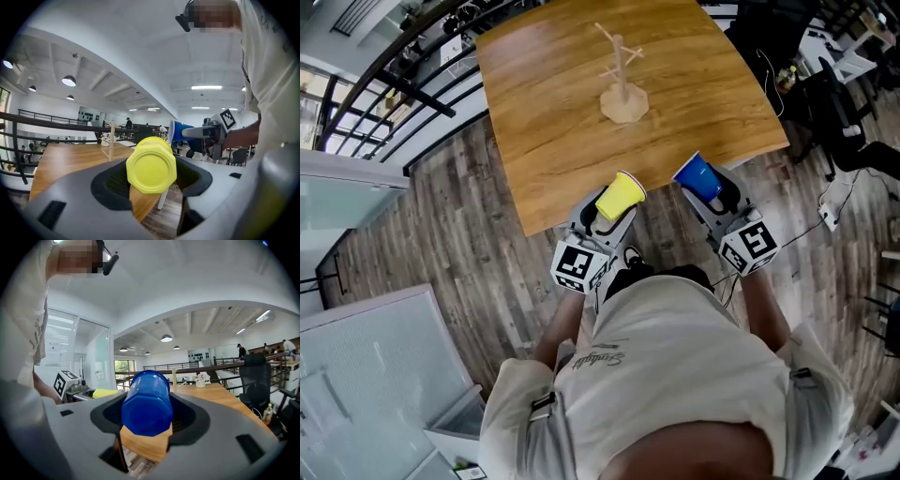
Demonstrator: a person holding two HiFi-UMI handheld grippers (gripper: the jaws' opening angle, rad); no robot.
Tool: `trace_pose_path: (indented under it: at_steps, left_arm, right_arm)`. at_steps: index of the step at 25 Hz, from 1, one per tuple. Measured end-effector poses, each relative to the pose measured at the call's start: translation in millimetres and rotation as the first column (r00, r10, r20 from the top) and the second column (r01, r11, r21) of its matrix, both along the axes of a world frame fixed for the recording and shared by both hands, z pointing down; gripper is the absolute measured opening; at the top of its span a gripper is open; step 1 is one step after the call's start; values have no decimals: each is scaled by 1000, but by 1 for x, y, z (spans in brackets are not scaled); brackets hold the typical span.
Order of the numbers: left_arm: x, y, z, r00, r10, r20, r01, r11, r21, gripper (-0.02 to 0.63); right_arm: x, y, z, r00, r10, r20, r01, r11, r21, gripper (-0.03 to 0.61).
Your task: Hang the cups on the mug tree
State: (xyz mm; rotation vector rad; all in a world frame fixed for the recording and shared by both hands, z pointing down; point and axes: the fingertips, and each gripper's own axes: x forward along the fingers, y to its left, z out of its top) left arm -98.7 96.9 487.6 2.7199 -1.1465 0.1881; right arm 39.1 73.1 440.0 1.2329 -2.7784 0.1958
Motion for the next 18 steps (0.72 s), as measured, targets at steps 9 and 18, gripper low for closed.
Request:
trace_pose_path:
  at_steps: [9,18]
  left_arm:
    - [-16,-16,17,995,36,-96,-43,996,-77,267]
    - [-18,-43,9,989,-34,-143,21,995,-93,267]
  right_arm:
    - [-38,-26,1,998,-7,-69,8,1000,14,243]
    - [-18,-49,15,998,9,-64,-9,1000,-14,244]
